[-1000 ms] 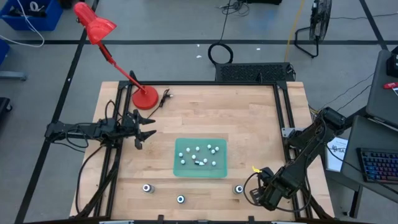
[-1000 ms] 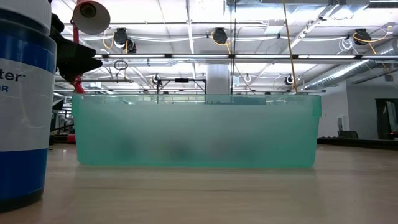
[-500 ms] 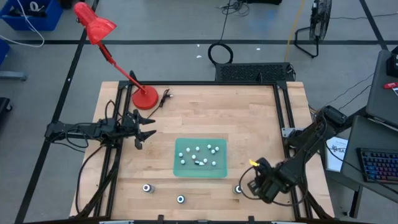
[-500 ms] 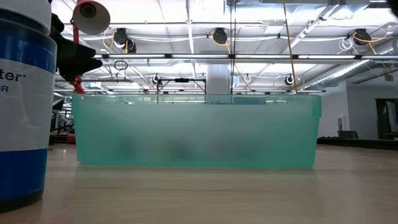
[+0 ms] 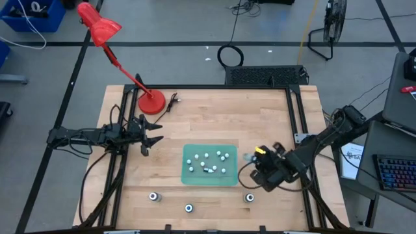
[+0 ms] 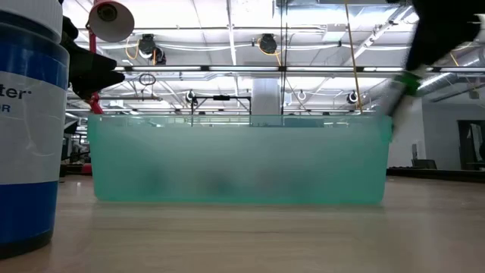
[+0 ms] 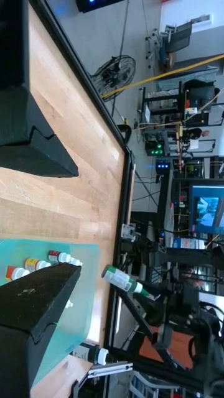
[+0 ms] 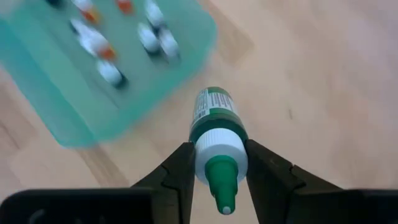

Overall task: Pick & Place food coloring
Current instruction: Put the large green food coloring bottle into the green bin

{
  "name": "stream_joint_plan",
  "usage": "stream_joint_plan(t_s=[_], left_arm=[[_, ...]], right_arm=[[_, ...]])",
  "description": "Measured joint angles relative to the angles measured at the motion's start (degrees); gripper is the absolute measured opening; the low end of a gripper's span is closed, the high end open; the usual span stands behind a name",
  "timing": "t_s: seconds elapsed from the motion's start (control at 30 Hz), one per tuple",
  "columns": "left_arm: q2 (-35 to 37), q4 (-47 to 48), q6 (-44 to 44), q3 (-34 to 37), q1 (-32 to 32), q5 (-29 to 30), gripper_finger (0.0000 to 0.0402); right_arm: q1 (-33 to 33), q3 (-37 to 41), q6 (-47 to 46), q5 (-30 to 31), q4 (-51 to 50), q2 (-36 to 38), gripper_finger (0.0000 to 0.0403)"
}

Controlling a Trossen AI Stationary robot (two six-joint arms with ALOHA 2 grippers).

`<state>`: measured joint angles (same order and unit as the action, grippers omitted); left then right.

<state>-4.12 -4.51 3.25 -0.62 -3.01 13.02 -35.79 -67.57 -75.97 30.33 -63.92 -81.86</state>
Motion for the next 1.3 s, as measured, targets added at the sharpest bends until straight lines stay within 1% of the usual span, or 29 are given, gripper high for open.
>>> stream_joint_plan(t_s=[0.07, 0.17, 0.23, 0.3, 0.4, 0.5, 0.63, 0.73, 0.87, 0.93, 1.0, 1.07, 1.23, 1.3], left_arm=[[0.0, 0.0, 0.0, 0.0, 0.0, 0.0, 0.0241], [0.0, 0.0, 0.0, 0.0, 0.0, 0.0, 0.0241], [0.0, 0.0, 0.0, 0.0, 0.0, 0.0, 0.0241], [0.0, 0.0, 0.0, 0.0, 0.0, 0.0, 0.0241], [0.0, 0.0, 0.0, 0.0, 0.0, 0.0, 0.0241], [0.0, 0.0, 0.0, 0.0, 0.0, 0.0, 0.0241], [0.0, 0.0, 0.0, 0.0, 0.0, 0.0, 0.0241], [0.0, 0.0, 0.0, 0.0, 0.0, 0.0, 0.0241], [0.0, 0.0, 0.0, 0.0, 0.0, 0.0, 0.0241], [0.0, 0.0, 0.0, 0.0, 0.0, 0.0, 0.0241], [0.0, 0.0, 0.0, 0.0, 0.0, 0.0, 0.0241], [0.0, 0.0, 0.0, 0.0, 0.0, 0.0, 0.0241], [0.0, 0.0, 0.0, 0.0, 0.0, 0.0, 0.0241], [0.0, 0.0, 0.0, 0.0, 0.0, 0.0, 0.0241]], right_arm=[[2.0, 0.0, 7.9, 2.6, 5.1, 0.3, 0.0107], [5.5, 0.0, 21.1, 2.6, 15.5, 0.5, 0.0107], [7.8, -0.4, 29.4, 1.2, 22.9, 0.5, 0.0107], [10.0, -2.2, 35.6, -1.6, 27.7, 0.3, 0.0107], [12.3, -7.4, 40.8, -4.2, 29.0, -1.0, 0.0107], [13.4, -14.3, 44.8, -4.9, 24.3, -3.4, 0.0107], [13.8, -25.2, 46.5, -5.0, 14.5, -8.0, 0.0107], [14.4, -33.1, 44.5, -5.6, 5.2, -12.6, 0.0107], [16.6, -41.0, 36.5, -11.7, -9.7, -19.1, 0.0107], [17.7, -42.3, 33.5, -16.3, -15.2, -22.3, 0.0107], [18.3, -42.4, 32.5, -21.2, -18.2, -25.0, 0.0107], [18.4, -42.4, 32.2, -24.0, -19.9, -27.3, 0.0107], [18.5, -42.4, 33.4, -24.8, -17.8, -30.4, 0.0107], [18.7, -42.4, 33.9, -26.0, -16.7, -31.0, 0.0107]])
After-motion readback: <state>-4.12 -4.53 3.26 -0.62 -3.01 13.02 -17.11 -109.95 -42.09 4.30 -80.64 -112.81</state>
